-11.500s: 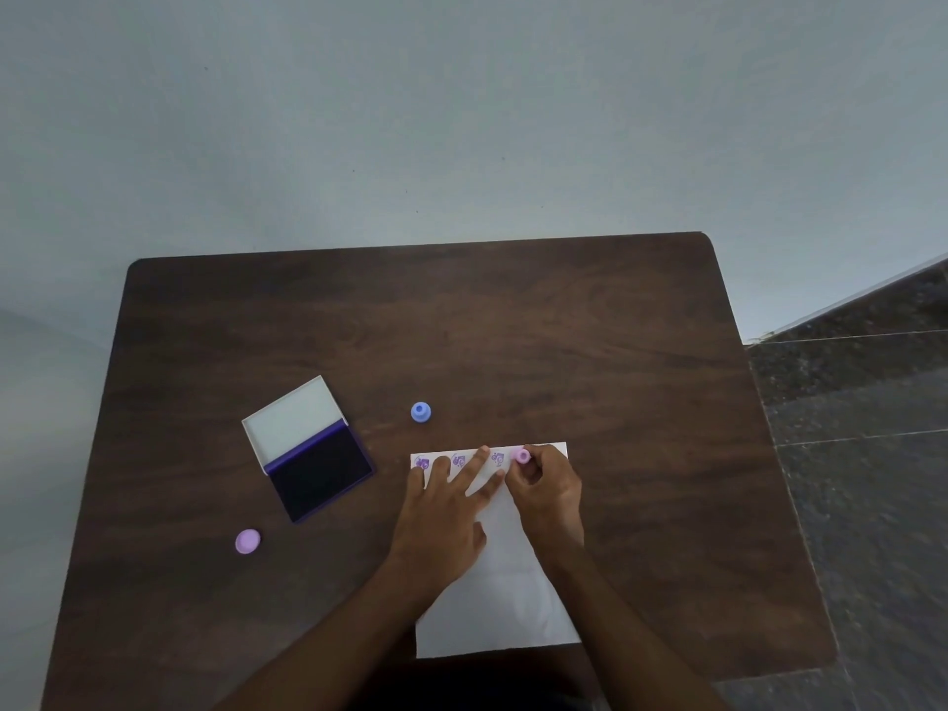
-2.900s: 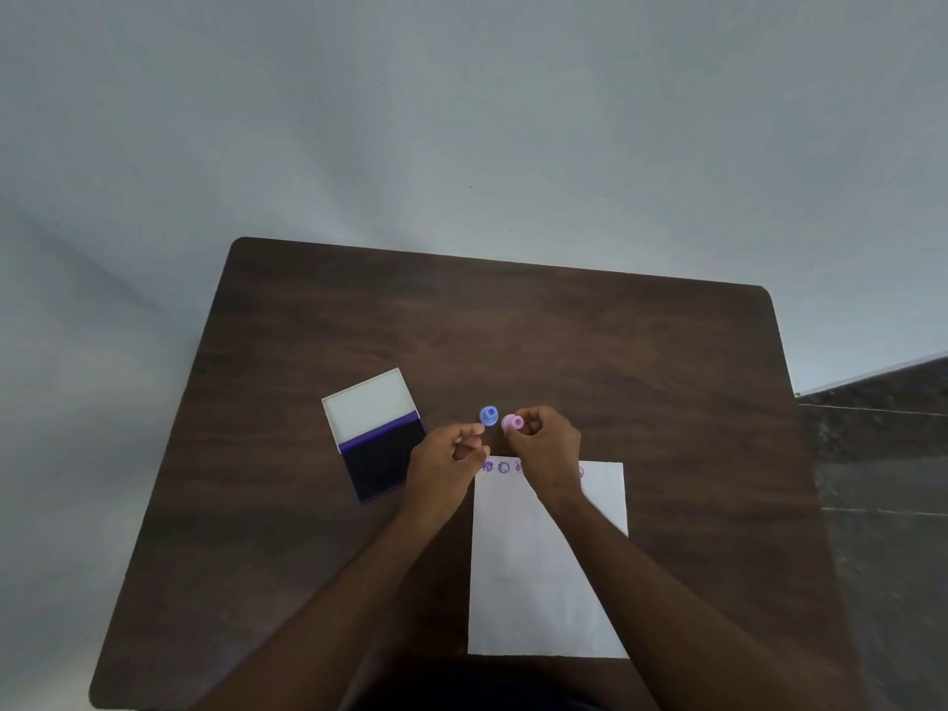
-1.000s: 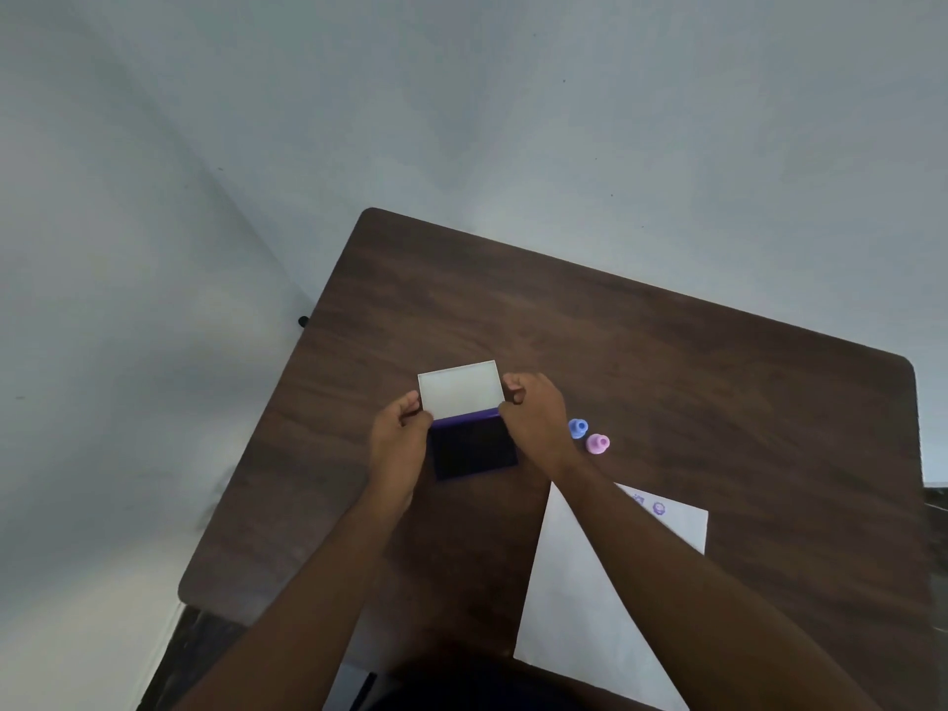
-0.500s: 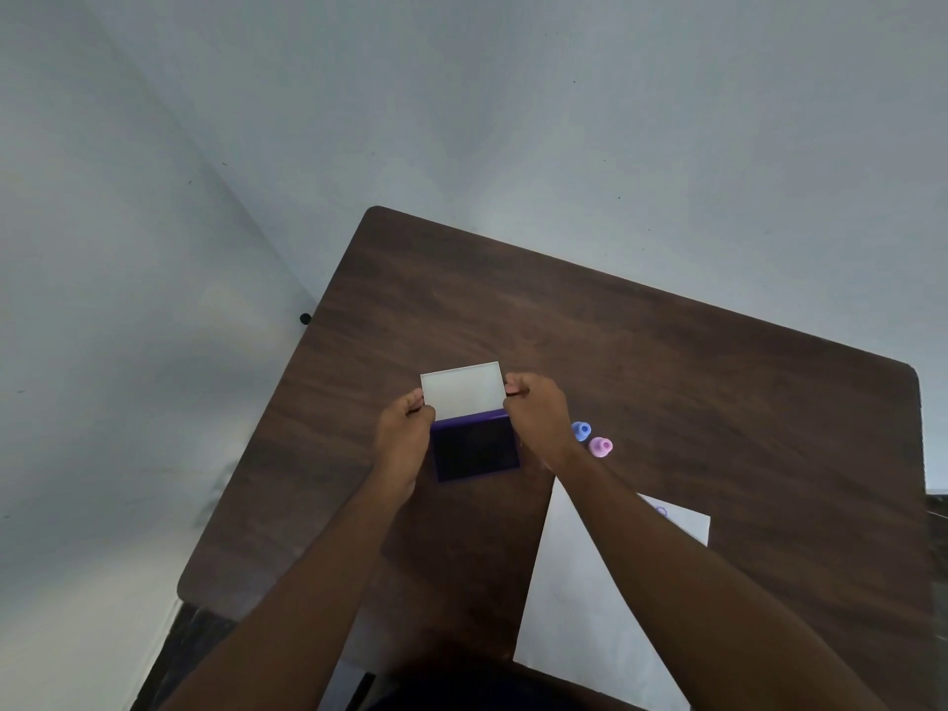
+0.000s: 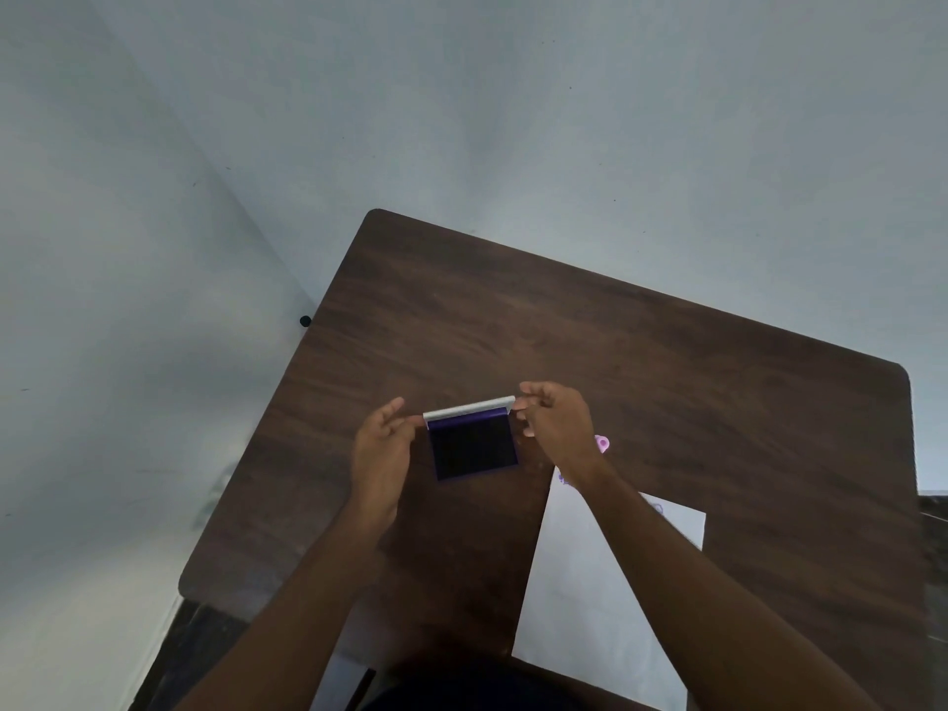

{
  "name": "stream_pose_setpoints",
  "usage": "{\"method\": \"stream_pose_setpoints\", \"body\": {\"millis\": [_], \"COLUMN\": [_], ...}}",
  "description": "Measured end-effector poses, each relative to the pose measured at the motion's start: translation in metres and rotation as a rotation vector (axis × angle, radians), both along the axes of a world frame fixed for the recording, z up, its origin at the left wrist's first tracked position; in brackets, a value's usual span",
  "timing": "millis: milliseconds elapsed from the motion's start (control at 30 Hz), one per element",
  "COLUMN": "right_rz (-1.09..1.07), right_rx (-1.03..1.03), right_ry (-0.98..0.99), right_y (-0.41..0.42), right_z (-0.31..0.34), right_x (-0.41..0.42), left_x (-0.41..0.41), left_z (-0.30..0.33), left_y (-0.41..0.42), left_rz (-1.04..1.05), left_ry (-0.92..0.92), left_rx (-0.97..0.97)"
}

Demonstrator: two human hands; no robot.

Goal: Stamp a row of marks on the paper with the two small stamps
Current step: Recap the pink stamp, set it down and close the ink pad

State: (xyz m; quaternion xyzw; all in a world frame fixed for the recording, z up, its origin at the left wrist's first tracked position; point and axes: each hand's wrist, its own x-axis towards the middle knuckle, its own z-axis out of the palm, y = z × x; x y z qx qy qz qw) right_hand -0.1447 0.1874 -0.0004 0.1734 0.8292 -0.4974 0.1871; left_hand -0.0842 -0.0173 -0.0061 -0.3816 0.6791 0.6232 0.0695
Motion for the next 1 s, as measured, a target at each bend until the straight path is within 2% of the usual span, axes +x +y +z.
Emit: {"method": "stream_pose_setpoints", "body": {"millis": [267,533,1000], "right_rz": [-0.008,0.056,0.048], "right_rx": [0.005,0.114,0.128], "right_ry": [-0.061,-0.068,-0.085], "right_y": [0.003,0.004,0.001], "right_z": [0.0,-0.016,-0.012], "right_x": [0.019,0.022,0.022], "left_x": [0.019,0.022,0.02], "left_z": [0.0,-0.012,-0.012], "left_y": [0.007,0.007,0.008], "left_rz": [0.011,-0.034,-0.038], "left_ry": [-0.026,-0.087,-0.104], "left_rx": [0.05,0.03,-0.011]}}
